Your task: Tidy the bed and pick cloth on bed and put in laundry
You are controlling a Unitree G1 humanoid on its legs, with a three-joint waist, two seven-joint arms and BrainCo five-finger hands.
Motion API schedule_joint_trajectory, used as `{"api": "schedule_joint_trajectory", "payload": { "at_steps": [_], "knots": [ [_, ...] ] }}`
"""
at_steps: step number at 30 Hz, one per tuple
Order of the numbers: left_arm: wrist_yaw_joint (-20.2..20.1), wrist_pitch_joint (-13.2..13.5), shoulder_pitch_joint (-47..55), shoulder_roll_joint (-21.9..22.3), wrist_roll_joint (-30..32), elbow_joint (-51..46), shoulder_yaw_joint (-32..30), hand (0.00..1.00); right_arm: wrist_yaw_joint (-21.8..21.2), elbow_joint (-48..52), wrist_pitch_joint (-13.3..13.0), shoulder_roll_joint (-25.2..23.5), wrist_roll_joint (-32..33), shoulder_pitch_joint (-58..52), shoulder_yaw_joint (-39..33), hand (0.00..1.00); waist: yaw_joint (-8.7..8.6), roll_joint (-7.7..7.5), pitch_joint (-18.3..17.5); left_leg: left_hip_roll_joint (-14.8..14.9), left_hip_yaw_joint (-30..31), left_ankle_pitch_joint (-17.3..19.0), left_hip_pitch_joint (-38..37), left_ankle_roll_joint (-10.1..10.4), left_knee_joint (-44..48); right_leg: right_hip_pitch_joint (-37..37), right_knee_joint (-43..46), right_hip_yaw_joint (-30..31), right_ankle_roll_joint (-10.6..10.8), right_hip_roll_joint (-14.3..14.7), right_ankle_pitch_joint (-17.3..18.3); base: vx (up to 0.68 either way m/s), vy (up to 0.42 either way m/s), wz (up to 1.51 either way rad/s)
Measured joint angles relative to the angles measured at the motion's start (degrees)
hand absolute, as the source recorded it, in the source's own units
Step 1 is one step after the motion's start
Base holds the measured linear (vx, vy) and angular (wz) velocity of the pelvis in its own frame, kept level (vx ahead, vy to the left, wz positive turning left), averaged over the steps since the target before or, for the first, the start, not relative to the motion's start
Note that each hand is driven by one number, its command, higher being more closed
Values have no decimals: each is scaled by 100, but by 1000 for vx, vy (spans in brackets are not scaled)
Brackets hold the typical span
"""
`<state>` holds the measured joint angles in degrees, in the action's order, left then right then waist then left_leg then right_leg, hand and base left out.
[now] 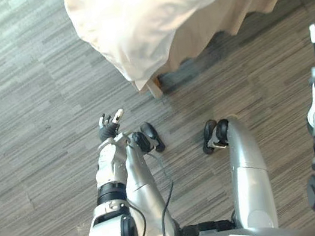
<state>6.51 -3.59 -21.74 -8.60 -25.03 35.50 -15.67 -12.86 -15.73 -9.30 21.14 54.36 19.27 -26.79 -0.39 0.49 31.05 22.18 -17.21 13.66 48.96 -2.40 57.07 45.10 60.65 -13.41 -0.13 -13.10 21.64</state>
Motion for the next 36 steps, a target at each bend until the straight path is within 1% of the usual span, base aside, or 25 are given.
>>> {"api": "schedule_joint_trajectory", "payload": {
  "at_steps": [3,4,6,7,8,9,10,12,13,14,15,16,17,19,21,22,24,27,28,30,32,33,34,35,36],
  "knots": [
    [-296,-4,240,-155,229,5,210,0,-110,-197,14,-200,-170,-446,-30,0,9,-149,-74,-29,-244,-116,-591,9,-525,-507,-568,-20,-12,64,-210,85,60,-7],
    [-417,-11,362,-191,350,11,379,0,-163,-237,15,-355,-297,-706,-41,0,14,-169,-82,-51,-405,-148,-992,33,-851,-884,-926,-34,55,94,-308,122,88,-6],
    [-575,-11,586,-193,618,18,584,0,-277,-468,-62,-594,-805,-1094,-29,0,19,-263,-177,-196,-713,-254,-1660,81,-1458,-1420,-1470,-20,121,68,-470,175,100,0],
    [-745,-1,814,-174,887,21,700,0,-423,-657,-218,-802,-1189,-1481,-5,0,17,-319,-356,-348,-936,-346,-2202,163,-2038,-1911,-2038,-71,174,55,-639,208,91,1],
    [-784,3,871,-171,908,25,721,0,-471,-680,-254,-842,-1269,-1587,5,0,14,-323,-407,-378,-973,-362,-2320,185,-2173,-2031,-2184,-95,192,57,-681,220,70,2],
    [-875,38,1034,-186,1118,77,832,0,-611,-709,-431,-985,-1478,-1926,25,0,12,-333,-579,-469,-1086,-433,-2654,275,-2573,-2395,-2636,-192,211,58,-828,161,34,2],
    [-885,44,1084,-192,1124,97,871,0,-649,-738,-483,-1015,-1533,-2019,35,0,11,-334,-638,-508,-1102,-451,-2755,291,-2693,-2506,-2773,-220,223,63,-865,199,38,1],
    [-911,121,1343,-137,1346,441,933,0,-712,-1177,-747,-1141,-1990,-2393,53,0,-20,-344,-1019,-751,-1211,-636,-3341,358,-3409,-3138,-3542,-317,312,94,-1111,196,32,0],
    [-912,149,1402,-125,1368,502,945,0,-708,-1335,-802,-1145,-2108,-2420,62,0,-26,-339,-1107,-813,-1208,-695,-3436,360,-3545,-3233,-3682,-328,337,100,-1155,245,46,5],
    [-916,232,1583,-91,1583,722,1090,0,-558,-1910,-942,-1134,-2573,-2478,144,0,-71,-313,-1358,-1040,-1187,-877,-3775,356,-4058,-3592,-4160,-375,414,107,-1300,204,45,10],
    [-925,292,1681,-71,1682,823,1160,0,-482,-2177,-990,-1137,-2714,-2501,244,0,-113,-278,-1447,-1148,-1146,-962,-3948,354,-4288,-3783,-4397,-432,445,108,-1369,204,45,13],
    [-926,315,1717,-57,1730,880,1176,0,-460,-2286,-995,-1140,-2764,-2545,297,0,-143,-258,-1493,-1191,-1120,-1015,-4008,351,-4379,-3871,-4502,-469,452,110,-1403,195,50,22],
    [-917,385,1846,-43,1787,1028,1294,0,-307,-2602,-1010,-1173,-2953,-2591,450,0,-199,-187,-1639,-1322,-1029,-1133,-4154,327,-4612,-4102,-4795,-527,498,114,-1480,244,55,20],
    [-912,467,1965,-17,1881,1144,1352,0,-66,-2867,-1037,-1228,-3369,-2650,549,0,-212,-135,-1737,-1462,-1021,-1235,-4381,237,-4845,-4341,-5044,-591,584,113,-1585,218,36,15],
    [-905,581,2168,-2,2009,1215,1358,0,528,-3094,-1090,-1337,-4074,-2684,554,0,-222,-79,-1784,-1593,-976,-1304,-4652,186,-5060,-4701,-5346,-650,627,113,-1685,229,10,12],
    [-898,678,2239,-9,2027,1321,1421,0,971,-3182,-1170,-1373,-4657,-2680,559,0,-223,-55,-1822,-1647,-900,-1312,-4770,194,-5157,-4886,-5519,-684,664,117,-1716,190,-10,11],
    [-871,835,2383,-61,2247,1391,1585,0,1447,-3326,-1268,-1380,-5293,-2661,684,0,-223,-58,-1838,-1698,-885,-1342,-4969,240,-5296,-5112,-5664,-768,670,124,-1722,161,-19,9],
    [-833,980,2530,-62,2250,1598,1650,0,1601,-3519,-1308,-1439,-5352,-2626,786,0,-223,-58,-1894,-1726,-901,-1378,-5109,297,-5448,-5179,-5706,-750,666,173,-1724,81,-11,-10],
    [-784,1085,2637,-55,2251,1781,1771,0,1676,-3752,-1312,-1504,-5337,-2626,801,0,-217,-66,-1927,-1706,-935,-1397,-5209,327,-5521,-5237,-5786,-645,646,225,-1736,48,-16,-16],
    [-793,1085,2705,-25,2252,1832,1774,0,1700,-3851,-1311,-1540,-5331,-2635,802,0,-220,-68,-1929,-1696,-937,-1393,-5269,335,-5521,-5272,-5799,-597,644,236,-1738,18,-22,-28],
    [-785,1269,2778,40,2249,1886,1679,0,1705,-4032,-1310,-1599,-5318,-2678,882,0,-197,-55,-1945,-1666,-794,-1346,-5290,399,-5382,-5265,-5871,-332,591,276,-1784,-21,-23,-48],
    [-784,1380,2782,59,2252,1909,1598,0,1701,-4101,-1305,-1616,-5290,-2675,932,0,-178,-76,-1932,-1653,-518,-1323,-5255,422,-5232,-5253,-5906,-198,582,279,-1830,-40,-48,-70],
    [-767,1535,2809,120,2267,1934,1447,0,1700,-4201,-1305,-1616,-5277,-2658,943,0,-144,-103,-1919,-1621,51,-1155,-5172,437,-4948,-5216,-5975,49,575,313,-1899,-45,-57,-76],
    [-743,1584,2830,154,2265,1931,1388,0,1700,-4237,-1305,-1599,-5277,-2642,945,0,-100,-95,-1920,-1614,291,-1039,-5146,440,-4845,-5185,-5983,176,575,340,-1919,-70,-41,-141],
    [-708,1704,2941,264,2262,1935,1256,0,1692,-4303,-1302,-1578,-5271,-2609,953,0,52,73,-2008,-1573,1024,-566,-5154,515,-4656,-5005,-6023,671,529,503,-1989,-63,10,-139]
  ]
}}
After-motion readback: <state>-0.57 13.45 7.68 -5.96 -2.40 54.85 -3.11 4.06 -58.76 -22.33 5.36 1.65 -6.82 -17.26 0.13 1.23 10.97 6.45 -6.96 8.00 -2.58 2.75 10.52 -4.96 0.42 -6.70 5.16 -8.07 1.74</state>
